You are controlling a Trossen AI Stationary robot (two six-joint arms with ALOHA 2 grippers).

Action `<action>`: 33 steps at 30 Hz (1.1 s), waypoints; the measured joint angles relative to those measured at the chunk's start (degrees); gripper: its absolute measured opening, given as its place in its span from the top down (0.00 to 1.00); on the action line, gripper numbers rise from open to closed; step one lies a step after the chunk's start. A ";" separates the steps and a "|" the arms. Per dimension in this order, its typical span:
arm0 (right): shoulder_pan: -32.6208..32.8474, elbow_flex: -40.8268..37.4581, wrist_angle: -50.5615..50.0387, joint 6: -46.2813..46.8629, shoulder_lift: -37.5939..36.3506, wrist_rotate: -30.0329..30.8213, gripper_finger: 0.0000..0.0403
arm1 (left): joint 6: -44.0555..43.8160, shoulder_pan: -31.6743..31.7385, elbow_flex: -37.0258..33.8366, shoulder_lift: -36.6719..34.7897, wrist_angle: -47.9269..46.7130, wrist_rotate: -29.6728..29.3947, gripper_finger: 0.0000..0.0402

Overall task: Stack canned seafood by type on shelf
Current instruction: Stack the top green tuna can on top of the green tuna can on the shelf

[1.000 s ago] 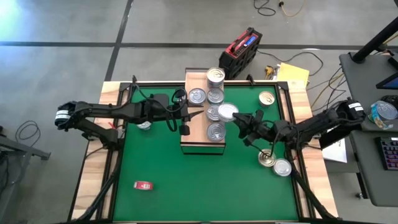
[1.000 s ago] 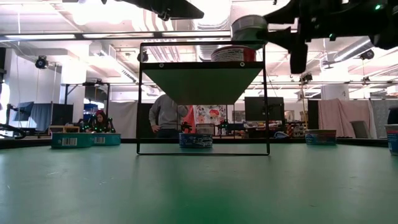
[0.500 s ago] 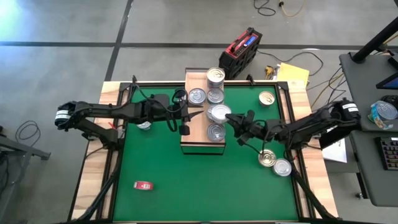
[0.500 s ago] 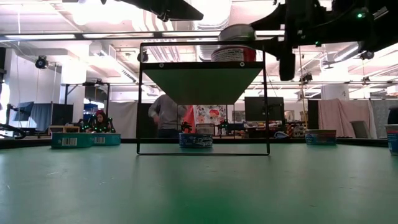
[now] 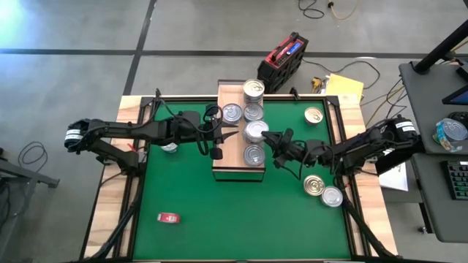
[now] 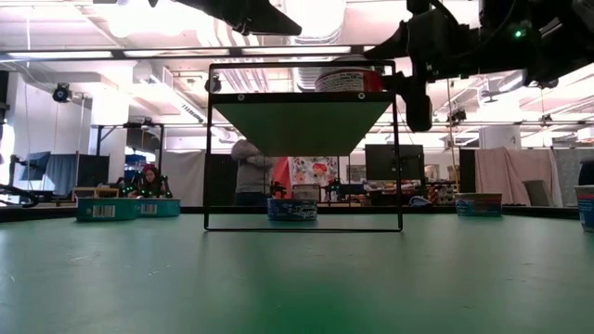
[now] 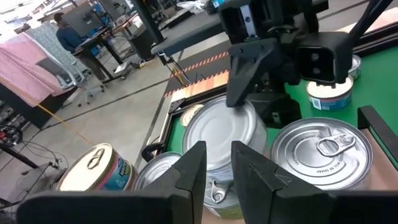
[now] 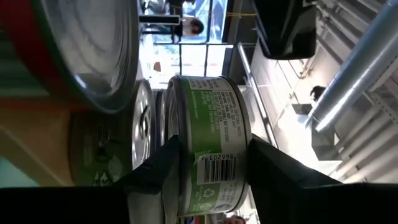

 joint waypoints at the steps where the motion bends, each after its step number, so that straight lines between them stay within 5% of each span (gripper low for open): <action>1: -0.02 0.02 -0.15 -0.22 0.00 0.05 0.65 | -0.02 0.00 0.00 0.00 0.02 0.00 0.85; 17: 3.27 -0.09 8.56 -23.25 -0.17 7.46 0.66 | -0.22 0.04 0.00 -0.02 -1.20 -1.46 0.85; 24: 2.11 0.02 28.48 13.71 -4.15 8.17 0.66 | -0.02 0.02 0.00 -0.02 -1.15 -2.49 0.85; 33: -3.77 4.34 -3.53 68.89 -18.29 5.51 0.66 | 0.49 0.00 0.00 -0.04 -1.12 -3.98 0.85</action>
